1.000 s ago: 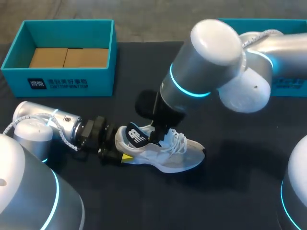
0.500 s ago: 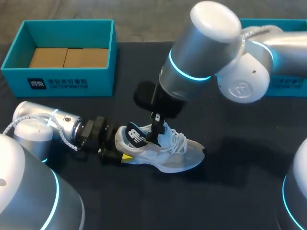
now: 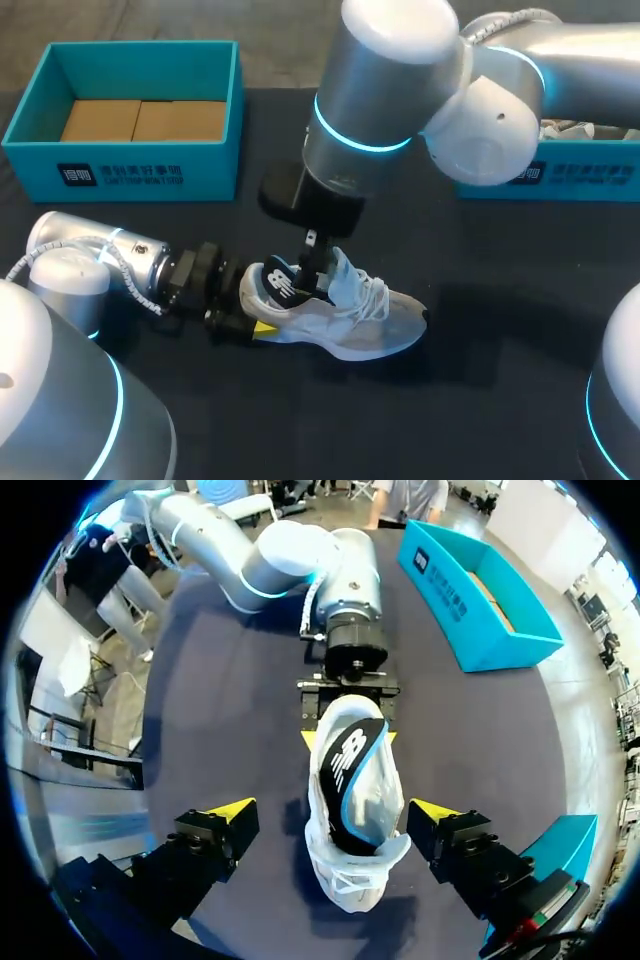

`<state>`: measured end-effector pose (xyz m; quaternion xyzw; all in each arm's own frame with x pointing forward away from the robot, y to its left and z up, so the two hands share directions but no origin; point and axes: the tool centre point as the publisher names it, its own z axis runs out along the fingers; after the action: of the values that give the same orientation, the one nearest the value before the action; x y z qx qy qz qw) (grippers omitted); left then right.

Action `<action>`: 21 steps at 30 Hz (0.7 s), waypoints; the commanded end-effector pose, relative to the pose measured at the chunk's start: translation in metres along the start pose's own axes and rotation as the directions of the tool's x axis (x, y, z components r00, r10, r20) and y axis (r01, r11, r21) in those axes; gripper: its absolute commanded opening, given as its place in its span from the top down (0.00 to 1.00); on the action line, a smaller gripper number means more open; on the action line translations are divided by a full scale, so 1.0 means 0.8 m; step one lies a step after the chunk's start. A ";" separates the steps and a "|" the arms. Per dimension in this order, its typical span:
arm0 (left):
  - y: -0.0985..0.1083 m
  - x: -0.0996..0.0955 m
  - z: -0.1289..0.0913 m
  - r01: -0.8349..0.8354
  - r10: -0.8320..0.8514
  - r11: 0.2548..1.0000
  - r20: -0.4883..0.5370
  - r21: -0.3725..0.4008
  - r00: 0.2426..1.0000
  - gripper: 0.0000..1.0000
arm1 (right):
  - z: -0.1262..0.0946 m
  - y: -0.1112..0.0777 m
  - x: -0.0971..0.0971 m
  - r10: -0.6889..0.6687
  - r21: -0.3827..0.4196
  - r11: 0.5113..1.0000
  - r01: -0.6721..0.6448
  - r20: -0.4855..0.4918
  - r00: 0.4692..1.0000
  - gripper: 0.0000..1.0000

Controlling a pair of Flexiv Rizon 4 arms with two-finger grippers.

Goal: Take the shoe out of the shoebox, open the shoe tongue, remove and reinsert the insole, then place the shoe into the shoebox

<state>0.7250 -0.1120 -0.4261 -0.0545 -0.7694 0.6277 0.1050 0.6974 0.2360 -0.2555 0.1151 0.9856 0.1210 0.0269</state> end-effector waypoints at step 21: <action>0.001 0.000 0.001 0.000 0.000 1.000 0.001 0.000 1.000 1.00 | 0.043 0.030 -0.002 0.256 -0.030 0.963 -0.266 -0.184 0.949 0.36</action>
<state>0.7250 -0.1119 -0.4261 -0.0545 -0.7694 0.6277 0.1050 0.7039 0.2567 -0.2744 0.2261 0.9575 0.1657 -0.0684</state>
